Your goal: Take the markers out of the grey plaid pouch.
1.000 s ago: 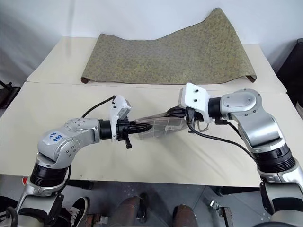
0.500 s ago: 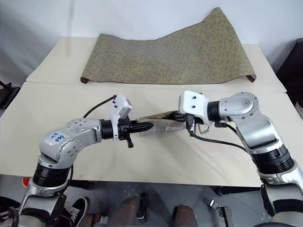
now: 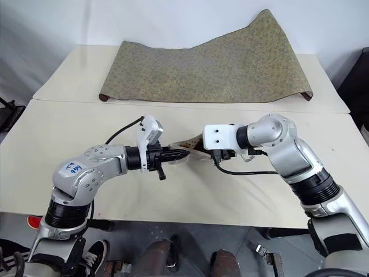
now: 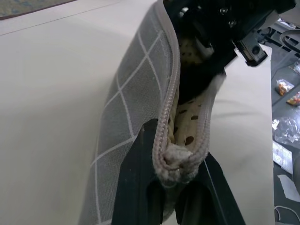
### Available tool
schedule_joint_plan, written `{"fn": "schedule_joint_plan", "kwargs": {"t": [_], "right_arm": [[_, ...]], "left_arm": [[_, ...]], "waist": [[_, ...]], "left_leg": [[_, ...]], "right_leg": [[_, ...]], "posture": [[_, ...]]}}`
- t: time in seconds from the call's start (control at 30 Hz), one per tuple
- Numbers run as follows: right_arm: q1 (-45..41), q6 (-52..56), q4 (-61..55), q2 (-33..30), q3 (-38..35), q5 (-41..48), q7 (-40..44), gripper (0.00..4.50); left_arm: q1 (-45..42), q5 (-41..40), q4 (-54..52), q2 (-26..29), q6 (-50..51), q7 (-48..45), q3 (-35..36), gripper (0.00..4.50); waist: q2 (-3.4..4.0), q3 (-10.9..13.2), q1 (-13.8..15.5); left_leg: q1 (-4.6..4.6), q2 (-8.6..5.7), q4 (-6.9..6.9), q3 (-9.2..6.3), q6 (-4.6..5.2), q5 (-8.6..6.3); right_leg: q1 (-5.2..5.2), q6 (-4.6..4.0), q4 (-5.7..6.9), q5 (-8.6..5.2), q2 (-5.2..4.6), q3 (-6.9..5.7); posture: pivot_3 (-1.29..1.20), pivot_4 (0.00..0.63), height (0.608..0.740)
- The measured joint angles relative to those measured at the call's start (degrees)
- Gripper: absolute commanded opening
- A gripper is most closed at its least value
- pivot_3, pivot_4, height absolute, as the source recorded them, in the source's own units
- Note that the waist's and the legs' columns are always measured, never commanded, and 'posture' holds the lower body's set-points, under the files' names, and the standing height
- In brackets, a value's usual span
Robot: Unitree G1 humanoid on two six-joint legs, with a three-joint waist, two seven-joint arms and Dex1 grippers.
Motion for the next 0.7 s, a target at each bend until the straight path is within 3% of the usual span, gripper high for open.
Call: {"fn": "schedule_joint_plan", "kwargs": {"t": [0.13, 0.37, 0.5, 0.63, 0.7], "right_arm": [[0.0, 0.9, -0.1, 0.7, 0.0, 0.0, 0.5, 4.47], [0.0, 1.7, -0.5, 1.3, -0.5, 0.0, -0.2, 4.47], [0.0, 4.7, -2.2, 2.6, -1.9, 1.4, -0.7, 3.59], [0.0, 4.4, -3.2, 2.6, -2.3, 1.3, -0.7, 2.23], [0.0, 4.1, -3.4, 2.6, -2.1, 0.9, -0.7, 2.23]], "left_arm": [[0.0, 0.0, 0.0, -0.1, 0.0, 0.1, 0.0, 0.00], [0.3, -3.2, 2.0, -3.1, 1.9, 0.2, 3.7, 0.00], [0.7, -4.9, 2.1, -3.5, 2.1, -0.4, 6.0, 0.00], [2.4, -5.7, 2.1, -3.5, 1.8, -1.2, 6.7, 0.00], [2.6, -5.6, 2.1, -3.2, 1.4, -1.7, 6.5, 0.00]], "waist": [[0.00, 0.0, -0.1], [0.00, 0.0, -0.1], [0.00, 0.0, -0.1], [0.00, 0.0, -0.1], [0.00, 0.0, -0.1]], "left_leg": [[0.00, 0.01, 0.00, 0.00, 0.00, 0.00], [0.00, 0.01, 0.01, -0.01, 0.00, 0.00], [0.01, 0.01, 0.01, -0.02, 0.00, 0.00], [0.01, 0.01, 0.01, -0.01, 0.00, 0.00], [0.01, 0.01, 0.01, -0.01, 0.00, 0.00]], "right_leg": [[-0.01, 0.00, 0.03, 0.00, 0.01, 0.00], [-0.01, 0.00, 0.04, 0.00, 0.01, -0.01], [-0.01, 0.00, 0.05, 0.00, 0.01, -0.01], [-0.02, 0.00, 0.06, 0.00, 0.01, -0.01], [-0.02, 0.00, 0.05, 0.00, 0.01, 0.00]], "posture": [[0.00, 0.150, 0.740], [0.00, 0.150, 0.740], [0.00, 0.150, 0.740], [0.00, 0.150, 0.740], [0.00, 0.150, 0.740]]}}
